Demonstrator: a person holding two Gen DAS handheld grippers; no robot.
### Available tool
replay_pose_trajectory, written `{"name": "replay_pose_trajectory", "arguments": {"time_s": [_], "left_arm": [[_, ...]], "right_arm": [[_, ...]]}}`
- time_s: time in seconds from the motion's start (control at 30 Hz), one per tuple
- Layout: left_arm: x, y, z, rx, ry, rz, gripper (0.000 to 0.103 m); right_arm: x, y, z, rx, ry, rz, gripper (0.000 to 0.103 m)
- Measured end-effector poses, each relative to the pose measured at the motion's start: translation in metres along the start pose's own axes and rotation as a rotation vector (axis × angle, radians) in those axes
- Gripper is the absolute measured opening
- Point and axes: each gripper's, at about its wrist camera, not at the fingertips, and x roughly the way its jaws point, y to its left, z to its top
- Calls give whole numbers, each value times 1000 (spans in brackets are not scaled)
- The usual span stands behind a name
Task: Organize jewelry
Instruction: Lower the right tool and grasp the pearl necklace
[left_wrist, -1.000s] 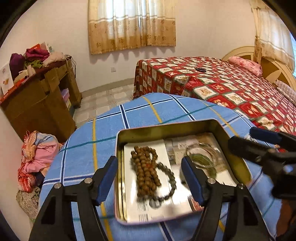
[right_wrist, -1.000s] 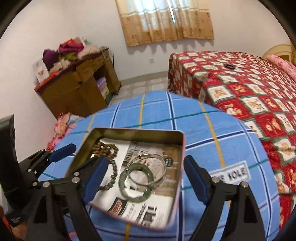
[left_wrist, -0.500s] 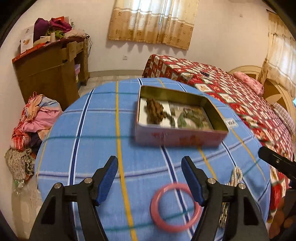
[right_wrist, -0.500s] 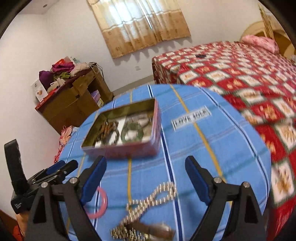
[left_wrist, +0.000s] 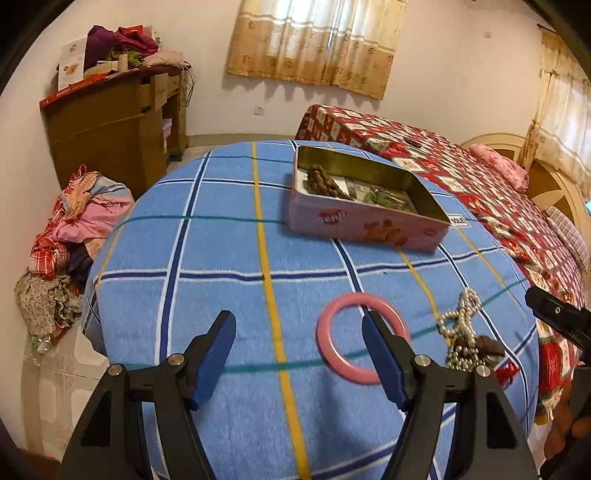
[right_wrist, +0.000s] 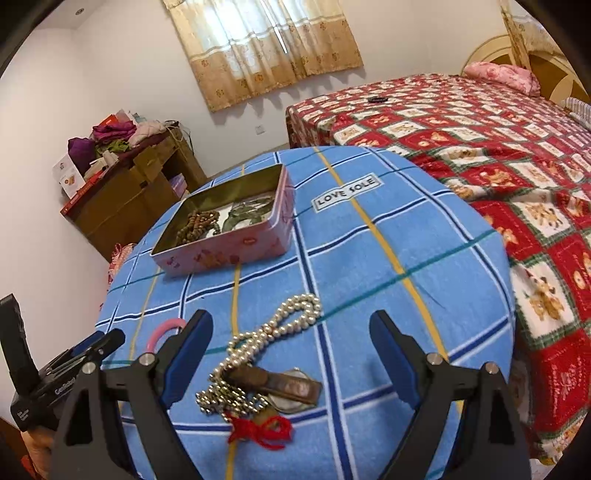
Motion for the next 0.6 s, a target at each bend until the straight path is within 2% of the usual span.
{"name": "replay_pose_trajectory", "arguments": {"time_s": [0.3, 0.37, 0.53, 0.6], "left_arm": [[-1, -9, -14, 35, 23, -37, 71], [-3, -12, -15, 46, 21, -54, 71], [-4, -16, -13, 52, 22, -73, 71], [-3, -17, -14, 53, 26, -71, 71]], "right_arm": [[-3, -8, -16, -12, 33, -14, 89], [-3, -5, -19, -36, 39, -12, 81], [1, 12, -21, -136, 65, 45, 78], [8, 23, -21, -213, 86, 55, 72]]}}
